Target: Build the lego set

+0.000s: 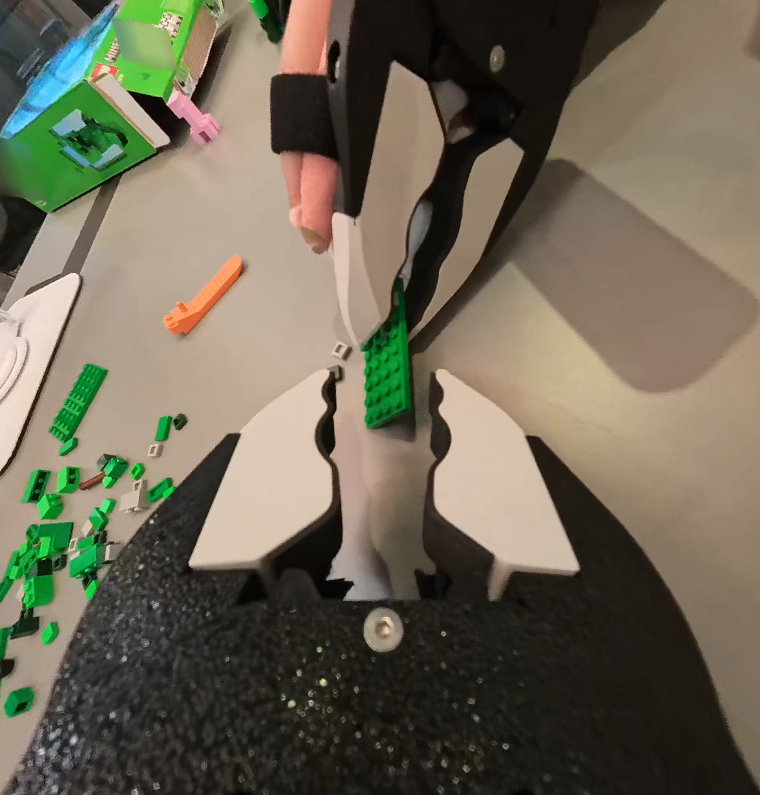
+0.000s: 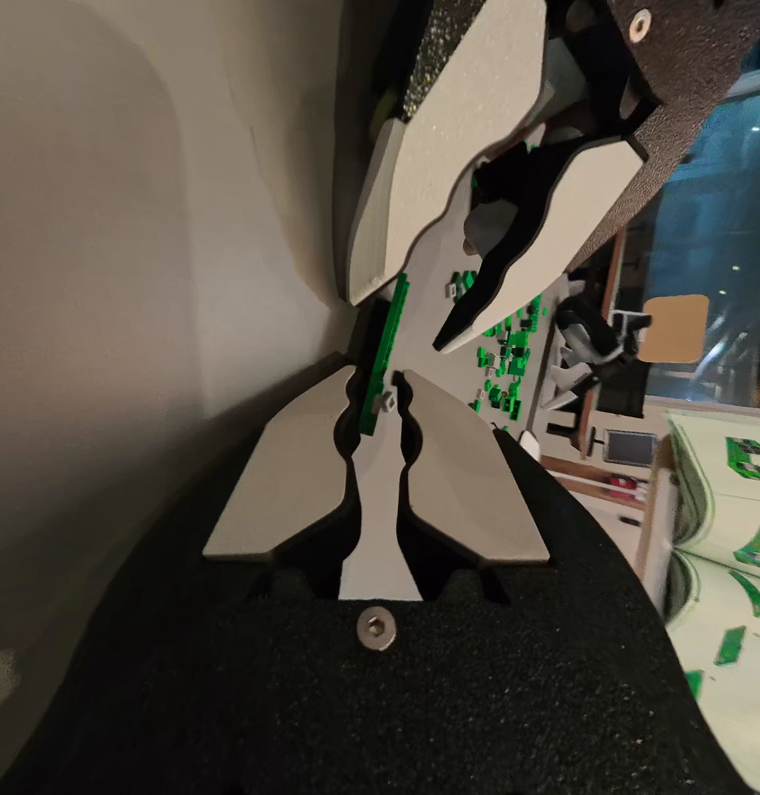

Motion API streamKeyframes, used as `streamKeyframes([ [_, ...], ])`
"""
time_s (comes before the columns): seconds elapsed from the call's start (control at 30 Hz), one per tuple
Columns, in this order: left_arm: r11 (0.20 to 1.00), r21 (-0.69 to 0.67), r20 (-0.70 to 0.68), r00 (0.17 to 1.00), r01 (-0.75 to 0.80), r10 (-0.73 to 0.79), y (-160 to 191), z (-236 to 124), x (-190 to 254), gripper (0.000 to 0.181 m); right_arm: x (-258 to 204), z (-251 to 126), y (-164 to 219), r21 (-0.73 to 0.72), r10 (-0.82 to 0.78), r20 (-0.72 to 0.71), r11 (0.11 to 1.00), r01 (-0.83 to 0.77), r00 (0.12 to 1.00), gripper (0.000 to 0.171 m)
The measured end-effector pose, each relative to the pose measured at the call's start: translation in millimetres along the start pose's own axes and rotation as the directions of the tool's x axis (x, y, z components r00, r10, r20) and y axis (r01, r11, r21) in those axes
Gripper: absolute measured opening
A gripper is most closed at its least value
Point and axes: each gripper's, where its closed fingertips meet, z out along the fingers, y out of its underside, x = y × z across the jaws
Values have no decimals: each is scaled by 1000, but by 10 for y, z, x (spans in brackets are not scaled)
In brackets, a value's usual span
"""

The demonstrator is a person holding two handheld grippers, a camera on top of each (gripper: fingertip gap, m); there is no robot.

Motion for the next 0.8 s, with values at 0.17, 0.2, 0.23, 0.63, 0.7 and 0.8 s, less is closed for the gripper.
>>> streamKeyframes([
  [0.17,999,22,-42,998,43,-42,-4,-10,17,43,-101,-217,-76,141,173,217,968,-206,961,25],
  [0.2,999,23,-43,998,49,-48,0,-14,10,43,-81,-258,-71,159,250,269,941,-299,930,25],
  [0.23,998,27,-43,998,56,-55,-1,-18,0,43,-32,-276,-48,167,333,310,903,-396,891,24],
  [0.63,998,42,-107,993,54,-49,-33,-29,94,40,-222,-408,-218,202,296,552,860,-469,780,22],
  [0.7,997,48,-111,993,53,-47,-43,-29,103,39,-212,-431,-196,191,307,542,862,-470,782,22],
  [0.8,992,104,-146,987,78,-63,-148,-59,151,37,-261,-448,-129,139,321,556,873,-467,767,31],
])
